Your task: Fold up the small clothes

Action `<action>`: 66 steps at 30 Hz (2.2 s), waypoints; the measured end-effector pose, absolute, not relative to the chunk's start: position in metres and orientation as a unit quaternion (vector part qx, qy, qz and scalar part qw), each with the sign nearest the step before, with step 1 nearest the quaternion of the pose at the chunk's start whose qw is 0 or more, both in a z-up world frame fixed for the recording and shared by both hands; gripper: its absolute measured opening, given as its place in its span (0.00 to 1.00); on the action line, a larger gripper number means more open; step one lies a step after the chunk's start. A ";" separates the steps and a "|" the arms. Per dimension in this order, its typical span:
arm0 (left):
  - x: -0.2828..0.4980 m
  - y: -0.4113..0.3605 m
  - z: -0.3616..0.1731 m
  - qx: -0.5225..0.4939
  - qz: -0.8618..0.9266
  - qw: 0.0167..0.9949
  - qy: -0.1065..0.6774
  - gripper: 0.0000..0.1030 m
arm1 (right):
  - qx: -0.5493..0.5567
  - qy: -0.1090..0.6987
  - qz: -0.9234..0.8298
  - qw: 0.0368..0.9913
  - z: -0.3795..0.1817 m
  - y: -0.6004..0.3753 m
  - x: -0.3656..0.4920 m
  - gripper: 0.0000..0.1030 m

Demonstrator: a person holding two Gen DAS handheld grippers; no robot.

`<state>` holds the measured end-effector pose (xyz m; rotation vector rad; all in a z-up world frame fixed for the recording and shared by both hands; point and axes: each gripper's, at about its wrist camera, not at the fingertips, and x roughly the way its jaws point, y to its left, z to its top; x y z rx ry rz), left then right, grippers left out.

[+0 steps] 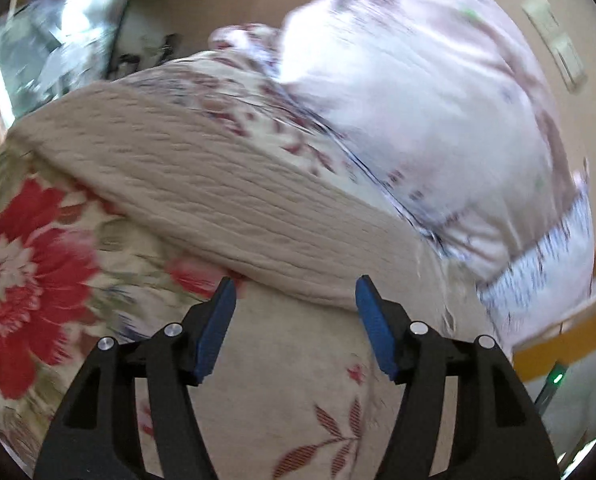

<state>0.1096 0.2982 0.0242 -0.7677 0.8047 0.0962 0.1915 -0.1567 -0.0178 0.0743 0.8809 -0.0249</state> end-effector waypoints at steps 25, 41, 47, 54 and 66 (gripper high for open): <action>0.111 0.381 -0.008 -0.531 0.121 0.771 0.328 0.06 | 0.089 0.417 0.030 0.904 -0.019 -0.165 0.162 0.62; 0.193 0.173 0.107 -0.366 -0.112 0.875 0.295 0.05 | 0.133 0.389 0.020 0.911 -0.008 -0.212 0.137 0.62; 0.217 0.053 0.066 -0.318 -0.197 0.851 0.368 0.05 | 0.146 0.395 -0.005 0.907 -0.018 -0.233 0.130 0.62; 0.211 0.009 0.026 -0.266 -0.208 0.832 0.441 0.14 | 0.144 0.389 -0.016 0.910 -0.015 -0.239 0.127 0.62; 0.145 0.118 0.018 -0.241 -0.112 0.868 0.420 0.32 | -0.123 0.298 0.172 0.931 0.030 -0.083 0.138 0.56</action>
